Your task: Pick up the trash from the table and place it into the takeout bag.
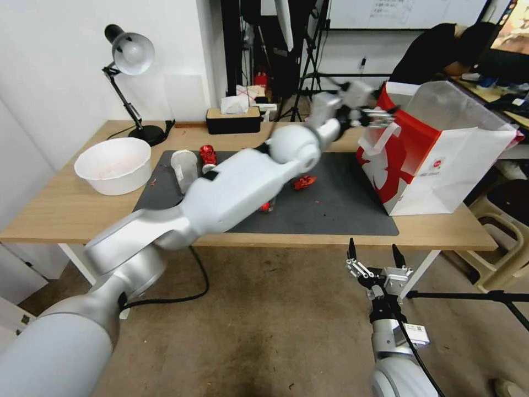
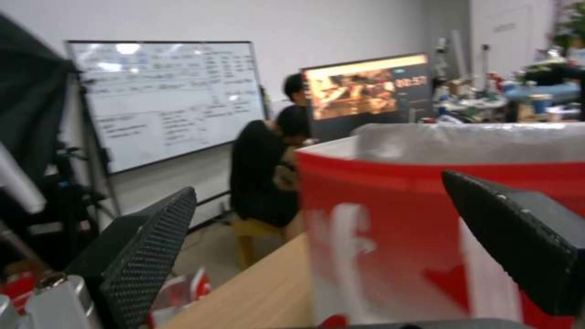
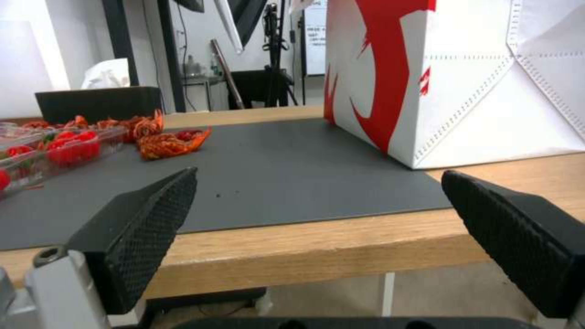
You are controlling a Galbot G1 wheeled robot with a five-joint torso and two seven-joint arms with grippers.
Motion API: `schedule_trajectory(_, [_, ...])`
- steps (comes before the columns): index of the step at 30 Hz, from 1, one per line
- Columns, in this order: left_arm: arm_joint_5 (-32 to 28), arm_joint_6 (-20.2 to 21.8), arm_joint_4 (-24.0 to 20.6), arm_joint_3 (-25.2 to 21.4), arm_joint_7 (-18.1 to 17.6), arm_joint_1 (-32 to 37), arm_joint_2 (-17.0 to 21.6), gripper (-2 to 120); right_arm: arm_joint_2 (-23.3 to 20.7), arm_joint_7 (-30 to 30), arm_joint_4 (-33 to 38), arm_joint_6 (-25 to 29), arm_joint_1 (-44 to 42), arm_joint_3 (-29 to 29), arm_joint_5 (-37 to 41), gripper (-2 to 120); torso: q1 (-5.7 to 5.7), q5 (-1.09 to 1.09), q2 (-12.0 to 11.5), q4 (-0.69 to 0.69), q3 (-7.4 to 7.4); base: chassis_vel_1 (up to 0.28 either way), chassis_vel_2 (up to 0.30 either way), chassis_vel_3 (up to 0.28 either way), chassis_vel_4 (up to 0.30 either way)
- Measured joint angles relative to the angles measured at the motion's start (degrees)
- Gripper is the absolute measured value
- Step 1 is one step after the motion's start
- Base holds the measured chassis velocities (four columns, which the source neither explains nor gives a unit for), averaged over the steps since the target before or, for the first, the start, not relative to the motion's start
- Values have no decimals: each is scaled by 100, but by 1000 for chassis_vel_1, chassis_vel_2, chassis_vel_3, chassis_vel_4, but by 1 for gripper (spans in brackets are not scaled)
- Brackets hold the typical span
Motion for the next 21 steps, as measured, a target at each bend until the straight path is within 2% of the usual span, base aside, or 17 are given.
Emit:
schedule_trajectory(2, [108,3,-244,-229,-11,276,297,100,7,1,0,1,-22,-1,-1,100,-1,0,0,-1,0,0,0,0,0])
schedule_trajectory(3, [108,3,-244,-229,-11,276,297,100,7,1,0,1,-22,-1,-1,100,-1,0,0,-1,0,0,0,0,0])
schedule_trajectory(6, [350,-4,-658,-632,-15,817,800,100,9,1,7,4,-39,-2,-10,100,0,0,0,0,0,0,0,0,0])
schedule_trajectory(7, [350,-4,-658,-632,-15,817,800,100,9,1,7,4,-39,-2,-10,100,0,0,0,0,0,0,0,0,0])
schedule_trajectory(10, [485,-5,-1074,-1123,-8,1373,1204,100,4,2,32,3,-40,1,-12,100,0,0,0,1,0,0,0,0,0])
schedule_trajectory(11, [485,-5,-1074,-1123,-8,1373,1204,100,4,2,32,3,-40,1,-12,100,0,0,0,1,0,0,0,0,0])
schedule_trajectory(14, [657,-8,-1413,-1543,15,1905,1497,100,3,2,41,-2,-32,-9,-15,100,0,2,0,0,0,0,0,0,0])
schedule_trajectory(17, [707,-9,-1545,-1705,20,2110,1580,100,3,2,41,-5,-26,-16,-15,100,0,2,0,0,0,0,0,0,0])
schedule_trajectory(19, [786,28,-1853,-2074,20,2524,1742,100,2,2,32,-8,-14,-26,-17,100,0,3,0,-2,-1,0,0,0,0])
schedule_trajectory(21, [807,39,-1941,-2172,20,2650,1795,100,2,2,27,-8,-8,-30,-17,100,0,2,0,-2,-1,0,0,0,0])
